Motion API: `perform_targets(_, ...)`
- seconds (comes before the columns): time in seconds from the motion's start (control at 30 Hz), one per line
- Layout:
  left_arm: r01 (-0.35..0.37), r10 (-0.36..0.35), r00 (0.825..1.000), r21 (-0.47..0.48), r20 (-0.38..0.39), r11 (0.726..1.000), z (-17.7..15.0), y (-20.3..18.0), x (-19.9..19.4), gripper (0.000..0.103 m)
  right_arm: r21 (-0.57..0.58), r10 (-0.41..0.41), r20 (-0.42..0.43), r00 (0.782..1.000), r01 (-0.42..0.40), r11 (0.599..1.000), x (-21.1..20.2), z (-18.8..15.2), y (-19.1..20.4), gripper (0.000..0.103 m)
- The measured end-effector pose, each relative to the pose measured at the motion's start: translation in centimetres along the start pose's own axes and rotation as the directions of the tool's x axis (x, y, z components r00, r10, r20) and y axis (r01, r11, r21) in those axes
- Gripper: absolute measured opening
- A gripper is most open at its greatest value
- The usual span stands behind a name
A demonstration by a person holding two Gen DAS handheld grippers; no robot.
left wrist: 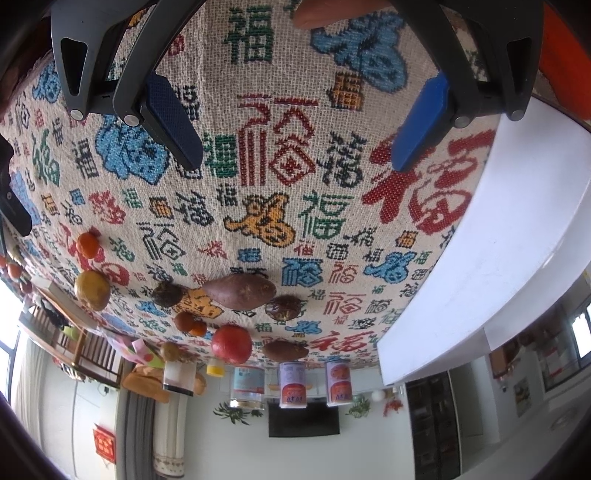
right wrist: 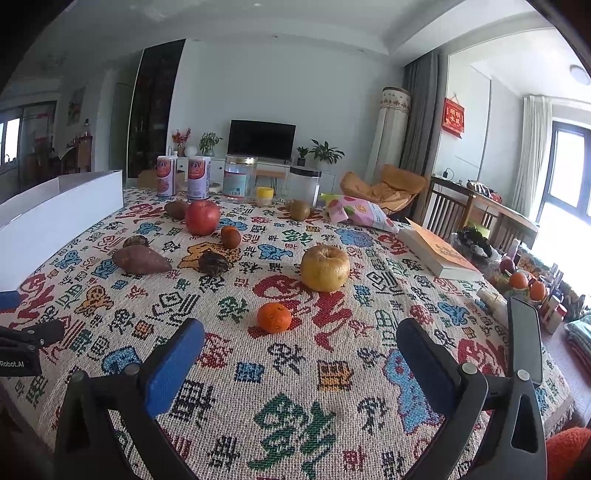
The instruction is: Organize fruits
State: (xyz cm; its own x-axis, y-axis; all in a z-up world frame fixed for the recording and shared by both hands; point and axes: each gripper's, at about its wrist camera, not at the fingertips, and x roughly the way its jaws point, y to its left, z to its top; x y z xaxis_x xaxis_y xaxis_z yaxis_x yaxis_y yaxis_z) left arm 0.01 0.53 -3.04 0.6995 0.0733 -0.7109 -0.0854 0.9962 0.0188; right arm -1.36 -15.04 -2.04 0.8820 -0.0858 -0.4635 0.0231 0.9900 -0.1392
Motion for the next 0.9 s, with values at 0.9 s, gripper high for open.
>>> perform_targets(0.9,-0.005,0.005,1.0,0.0,-0.002,1.0,-0.18,0.07,0.27,0.102,-0.001,0.0,0.006,1.0,0.0,1.0,-0.01,-0.08,-0.13,0.103)
